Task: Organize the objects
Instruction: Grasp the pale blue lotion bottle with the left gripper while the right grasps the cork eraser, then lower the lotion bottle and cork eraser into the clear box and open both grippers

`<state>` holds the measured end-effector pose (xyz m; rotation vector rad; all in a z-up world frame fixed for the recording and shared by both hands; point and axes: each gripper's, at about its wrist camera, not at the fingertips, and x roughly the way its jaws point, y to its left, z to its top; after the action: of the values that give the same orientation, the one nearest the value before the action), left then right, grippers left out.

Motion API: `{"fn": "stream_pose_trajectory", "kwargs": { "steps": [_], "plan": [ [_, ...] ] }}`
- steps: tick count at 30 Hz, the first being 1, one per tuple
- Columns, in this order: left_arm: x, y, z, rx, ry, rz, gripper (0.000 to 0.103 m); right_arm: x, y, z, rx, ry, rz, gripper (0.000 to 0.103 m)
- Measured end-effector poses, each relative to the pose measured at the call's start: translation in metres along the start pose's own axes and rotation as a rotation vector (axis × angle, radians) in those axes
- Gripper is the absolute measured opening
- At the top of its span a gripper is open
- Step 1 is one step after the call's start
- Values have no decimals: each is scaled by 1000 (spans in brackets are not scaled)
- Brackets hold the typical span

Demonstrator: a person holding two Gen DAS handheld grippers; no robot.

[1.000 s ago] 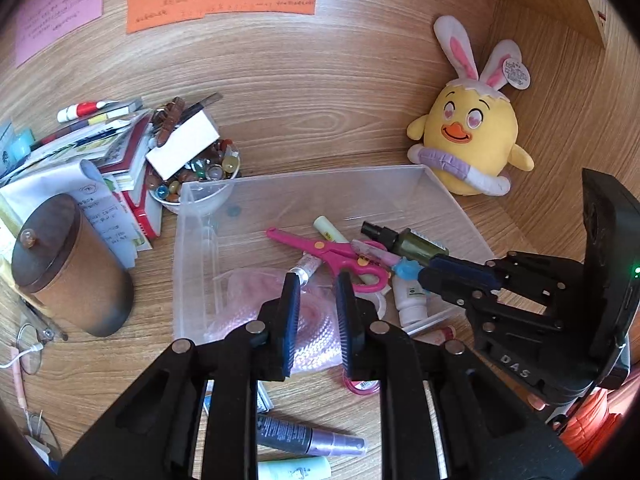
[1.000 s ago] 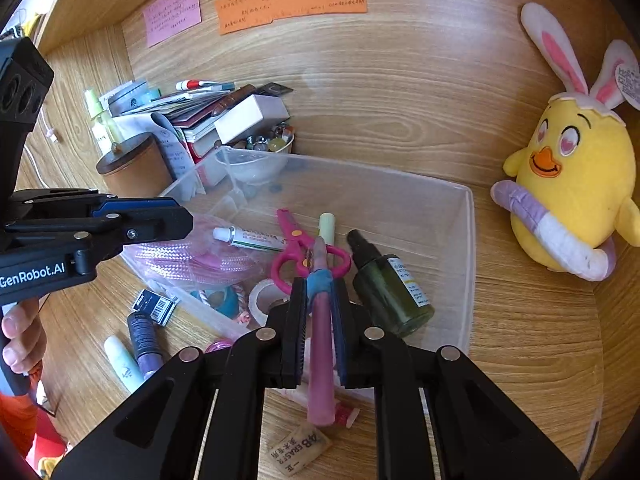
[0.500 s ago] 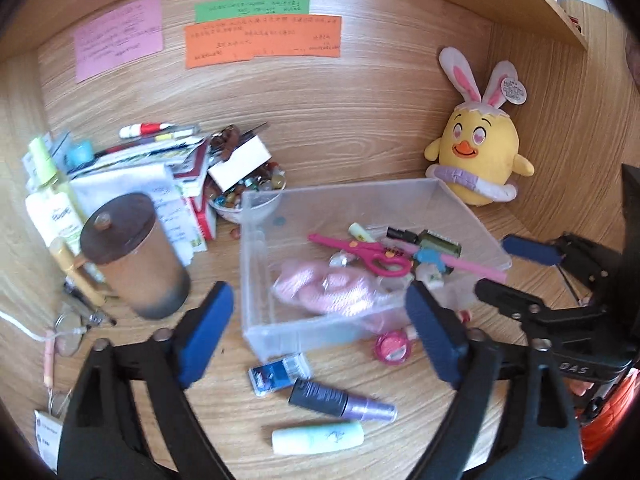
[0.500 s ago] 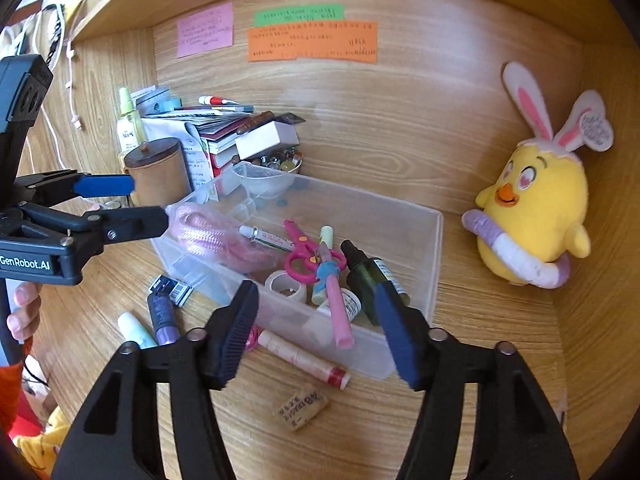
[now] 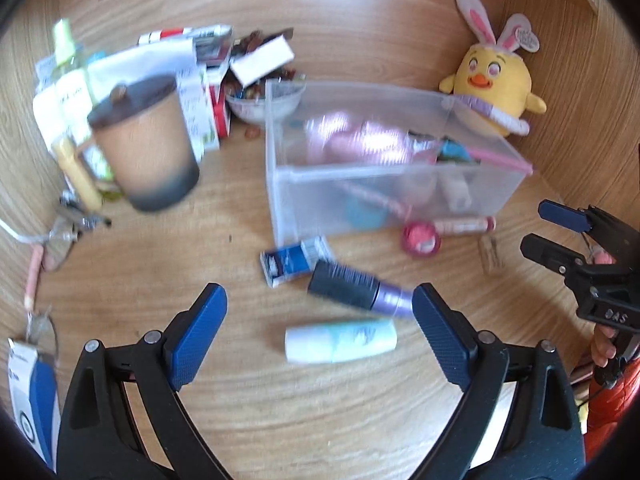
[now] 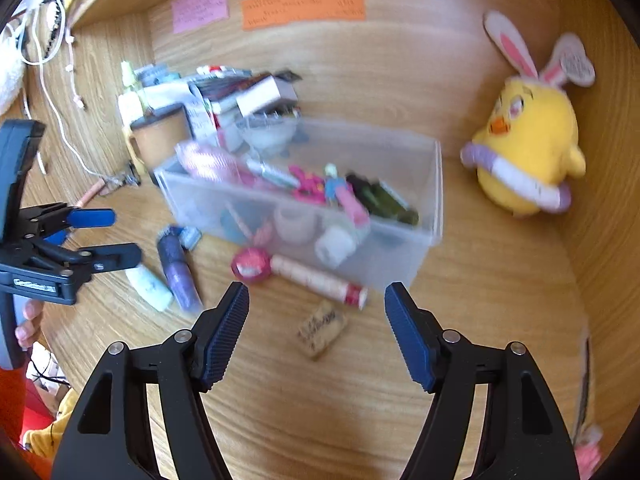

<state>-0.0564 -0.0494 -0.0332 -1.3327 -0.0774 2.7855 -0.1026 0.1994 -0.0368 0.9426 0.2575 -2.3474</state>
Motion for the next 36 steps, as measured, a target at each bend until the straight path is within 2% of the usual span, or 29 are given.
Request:
{"fn": "stream_pose_trajectory", "kwargs": {
  "steps": [7,10,15,21,24,26,27,36],
  "plan": [
    [14,8,-24,-22,74,-16,95,29,-4,-17,30,114,-9,67],
    [19,8,-28,-23,97,-21,95,33,-1,-15,23,124,-8,66],
    [26,-1,-29,1,116,-16,95,47,7,-10,-5,168,10,44],
    [29,-15,-30,47,113,13,95,50,12,-7,-15,164,16,26],
    [26,-17,-31,46,99,8,90,49,11,-7,-6,159,24,23],
    [25,-19,-32,50,100,16,75,47,10,-8,-1,155,31,23],
    [24,-20,-32,54,96,18,73,45,9,-8,6,152,40,23],
    [6,-14,-36,-1,63,-7,73,22,3,-10,36,102,73,22]
  ]
}}
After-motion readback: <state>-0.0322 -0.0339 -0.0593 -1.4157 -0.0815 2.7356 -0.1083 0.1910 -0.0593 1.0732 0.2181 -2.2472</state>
